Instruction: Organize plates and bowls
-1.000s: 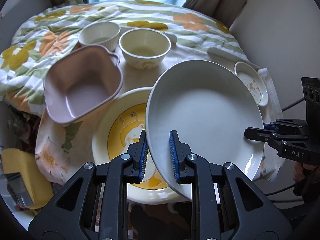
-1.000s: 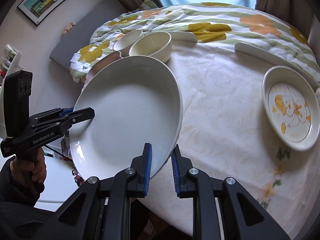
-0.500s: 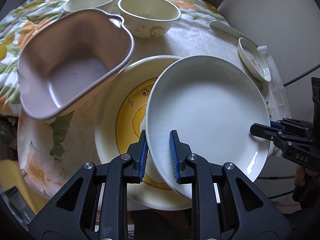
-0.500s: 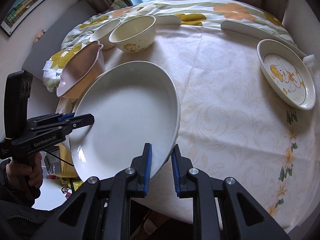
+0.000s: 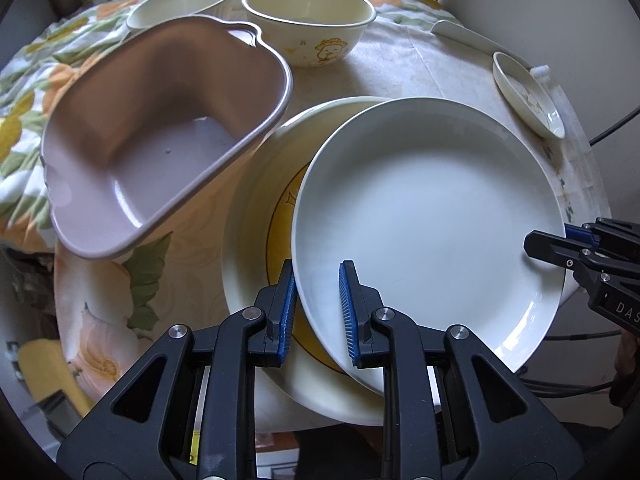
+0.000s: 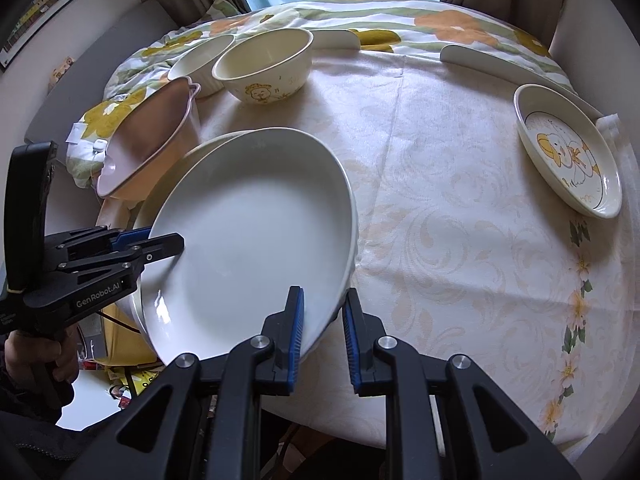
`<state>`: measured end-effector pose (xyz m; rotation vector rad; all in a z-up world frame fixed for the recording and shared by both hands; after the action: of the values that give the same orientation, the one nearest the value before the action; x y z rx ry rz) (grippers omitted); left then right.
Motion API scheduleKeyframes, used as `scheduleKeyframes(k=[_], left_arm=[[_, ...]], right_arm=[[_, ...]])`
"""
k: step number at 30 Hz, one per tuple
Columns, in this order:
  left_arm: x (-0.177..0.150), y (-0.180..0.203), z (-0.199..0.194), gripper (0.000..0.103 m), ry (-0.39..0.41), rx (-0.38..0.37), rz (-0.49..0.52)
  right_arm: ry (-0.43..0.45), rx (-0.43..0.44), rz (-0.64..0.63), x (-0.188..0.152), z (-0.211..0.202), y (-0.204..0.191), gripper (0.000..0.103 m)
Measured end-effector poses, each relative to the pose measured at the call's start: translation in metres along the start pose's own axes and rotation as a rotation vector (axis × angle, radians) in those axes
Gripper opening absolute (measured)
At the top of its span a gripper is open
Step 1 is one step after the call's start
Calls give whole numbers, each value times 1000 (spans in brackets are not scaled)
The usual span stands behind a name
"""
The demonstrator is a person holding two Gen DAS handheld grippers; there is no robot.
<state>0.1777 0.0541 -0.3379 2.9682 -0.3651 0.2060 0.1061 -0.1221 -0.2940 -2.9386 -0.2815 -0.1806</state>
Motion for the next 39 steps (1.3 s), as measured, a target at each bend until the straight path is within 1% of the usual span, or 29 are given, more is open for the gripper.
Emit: scheduleKeyframes(k=[2,6,9,12,15,24,28,37,39], left_arm=[[0,3,-1,18,7,43,19],[-2,12,-2,18,22,146,65],[-4,12,-4,18,27,182,70],[-6,11,-5,18,36,223,82],[-8,11,-7,18,40,231,88],[-13,19,-9,18,55,299,103],[-14,18,-10,18,57,303,101],[-17,24,-16,18,74,360,117],[-17,23,-18,18,78,364,114]], right_arm=[[0,-24,-6,1,1,-4,18],[3,-131,-42,1,5,-15,18],[5,-174,-60,1,7,-20,18],[3,-196,-74,2,9,-25,18],[3,-232,-83,3,11,-28,18],[6,-249,-91,4,12,-31,18],[6,-253,-94,4,13,-32,18],[20,-265,-108,4,13,-35,18],[23,-251,-112,3,12,-36,18]])
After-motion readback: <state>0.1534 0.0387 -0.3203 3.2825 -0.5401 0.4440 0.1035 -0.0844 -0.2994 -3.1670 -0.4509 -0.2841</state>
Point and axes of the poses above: each gripper's, at about its wrist camera, not at the fingertips, and z roughly the way its jaws point, y to its right, x to its top, the point moved 2 cm from there along z, roughly the way its jaws point, and after that the axes turned 14 degrees about -y, right-handed, at the moved point
